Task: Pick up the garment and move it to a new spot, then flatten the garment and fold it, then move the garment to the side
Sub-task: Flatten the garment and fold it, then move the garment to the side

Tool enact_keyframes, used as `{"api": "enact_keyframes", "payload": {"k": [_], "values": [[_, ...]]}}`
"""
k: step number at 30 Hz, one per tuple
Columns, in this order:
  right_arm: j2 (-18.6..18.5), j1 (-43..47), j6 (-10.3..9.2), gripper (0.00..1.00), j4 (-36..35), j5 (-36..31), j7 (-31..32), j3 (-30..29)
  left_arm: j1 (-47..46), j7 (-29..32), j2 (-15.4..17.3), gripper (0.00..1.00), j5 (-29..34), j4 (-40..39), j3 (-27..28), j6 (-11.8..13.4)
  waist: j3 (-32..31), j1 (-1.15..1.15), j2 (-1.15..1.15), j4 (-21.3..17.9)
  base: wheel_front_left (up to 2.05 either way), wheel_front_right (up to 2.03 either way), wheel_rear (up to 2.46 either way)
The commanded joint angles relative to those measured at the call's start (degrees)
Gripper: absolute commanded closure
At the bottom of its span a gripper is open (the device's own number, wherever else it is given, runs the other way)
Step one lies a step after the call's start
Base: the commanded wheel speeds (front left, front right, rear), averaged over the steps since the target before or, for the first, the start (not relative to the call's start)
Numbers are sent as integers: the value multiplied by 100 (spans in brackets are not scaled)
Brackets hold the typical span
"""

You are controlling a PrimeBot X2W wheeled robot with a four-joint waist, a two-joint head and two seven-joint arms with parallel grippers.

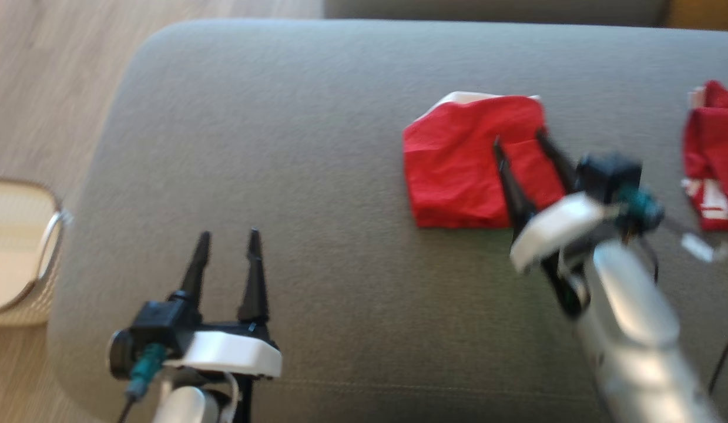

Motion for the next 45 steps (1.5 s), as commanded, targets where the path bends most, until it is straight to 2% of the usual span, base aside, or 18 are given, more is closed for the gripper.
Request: {"api": "enact_keyframes", "payload": {"k": [1,4,7,10,15,21,30,45], "values": [[54,181,-2,0,-490,29,-52,162,-105,-70,6,0,32,-295,283,49,-201,0,0,-231,0,0,0],[18,665,-2,0,-935,-15,-53,130,-15,-70,6,0,49,-366,407,68,-249,0,0,-321,0,0,0],[63,1278,-2,0,-1538,-43,-53,-527,185,-70,6,0,-23,-384,519,97,-315,0,0,-435,0,0,0],[92,1726,-2,0,-2127,-269,-53,-819,342,-70,6,0,15,-394,651,100,-352,0,0,-509,0,0,0],[99,2303,-2,0,-2787,-388,-53,-860,544,-70,6,0,125,-561,770,55,-459,0,0,-554,0,0,0],[100,2794,-2,0,-2862,-329,-53,-735,864,-70,6,0,478,-733,796,-98,-721,0,0,-568,0,0,0],[101,3077,-2,0,-2806,-273,-53,-730,1006,-70,6,0,900,-664,668,-54,-850,0,0,-496,0,0,0],[101,3169,-2,0,-2754,-259,-53,-639,1049,-70,6,0,1127,-559,590,42,-910,0,0,-482,0,0,0]]}}
